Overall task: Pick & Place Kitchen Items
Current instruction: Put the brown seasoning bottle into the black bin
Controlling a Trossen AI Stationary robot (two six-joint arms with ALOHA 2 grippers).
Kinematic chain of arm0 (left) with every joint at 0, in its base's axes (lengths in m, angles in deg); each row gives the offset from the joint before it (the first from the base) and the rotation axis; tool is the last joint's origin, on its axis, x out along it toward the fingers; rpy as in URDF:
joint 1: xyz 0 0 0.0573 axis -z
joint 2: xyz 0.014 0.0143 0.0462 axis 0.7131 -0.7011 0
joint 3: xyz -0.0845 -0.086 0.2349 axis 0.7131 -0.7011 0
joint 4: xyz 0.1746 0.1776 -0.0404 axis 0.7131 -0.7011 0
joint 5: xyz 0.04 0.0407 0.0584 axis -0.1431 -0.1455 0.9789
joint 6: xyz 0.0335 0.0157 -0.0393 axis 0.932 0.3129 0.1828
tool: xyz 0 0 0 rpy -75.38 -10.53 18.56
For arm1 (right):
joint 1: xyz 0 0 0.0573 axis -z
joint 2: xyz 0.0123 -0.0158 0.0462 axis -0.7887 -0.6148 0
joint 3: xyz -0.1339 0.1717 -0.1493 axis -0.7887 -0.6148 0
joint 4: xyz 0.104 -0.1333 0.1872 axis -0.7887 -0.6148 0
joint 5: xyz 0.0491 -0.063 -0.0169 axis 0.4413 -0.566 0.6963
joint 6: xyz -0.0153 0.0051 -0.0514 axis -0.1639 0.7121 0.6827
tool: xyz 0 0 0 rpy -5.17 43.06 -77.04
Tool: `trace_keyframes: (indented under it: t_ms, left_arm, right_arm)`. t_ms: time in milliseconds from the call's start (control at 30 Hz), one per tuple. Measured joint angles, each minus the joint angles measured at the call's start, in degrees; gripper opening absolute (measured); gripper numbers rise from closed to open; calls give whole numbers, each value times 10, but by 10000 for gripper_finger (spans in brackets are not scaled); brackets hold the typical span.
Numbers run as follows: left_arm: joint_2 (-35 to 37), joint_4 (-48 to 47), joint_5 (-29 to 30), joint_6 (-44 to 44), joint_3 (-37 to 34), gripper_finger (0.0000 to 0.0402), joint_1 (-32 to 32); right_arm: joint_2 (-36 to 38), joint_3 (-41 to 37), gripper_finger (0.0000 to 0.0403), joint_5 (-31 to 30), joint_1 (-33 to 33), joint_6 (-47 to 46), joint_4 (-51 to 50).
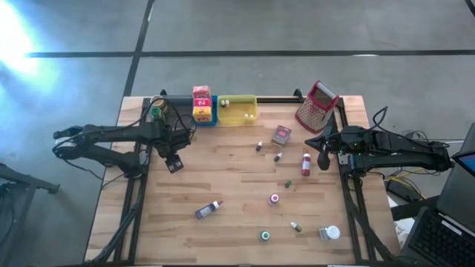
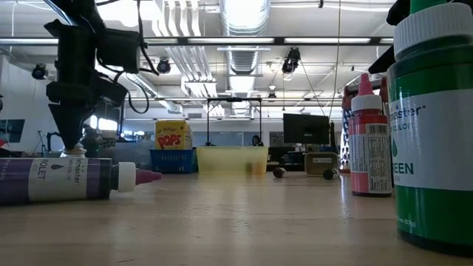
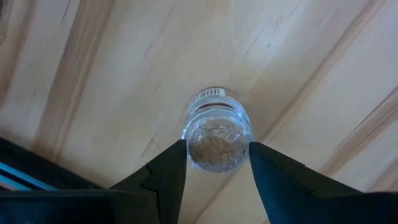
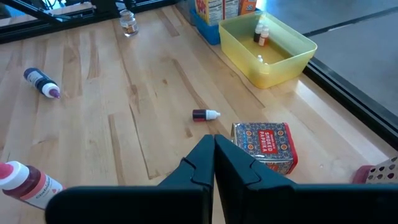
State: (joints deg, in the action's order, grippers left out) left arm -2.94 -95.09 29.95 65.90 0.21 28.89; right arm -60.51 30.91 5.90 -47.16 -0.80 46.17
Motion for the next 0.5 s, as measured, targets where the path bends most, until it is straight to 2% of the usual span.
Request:
trace_keyframes:
  t_ms: [500]
  left_arm:
    - [-10,43,-13,15,-22,184,0]
  right_arm:
    - [0,0,8,0,0,0,0]
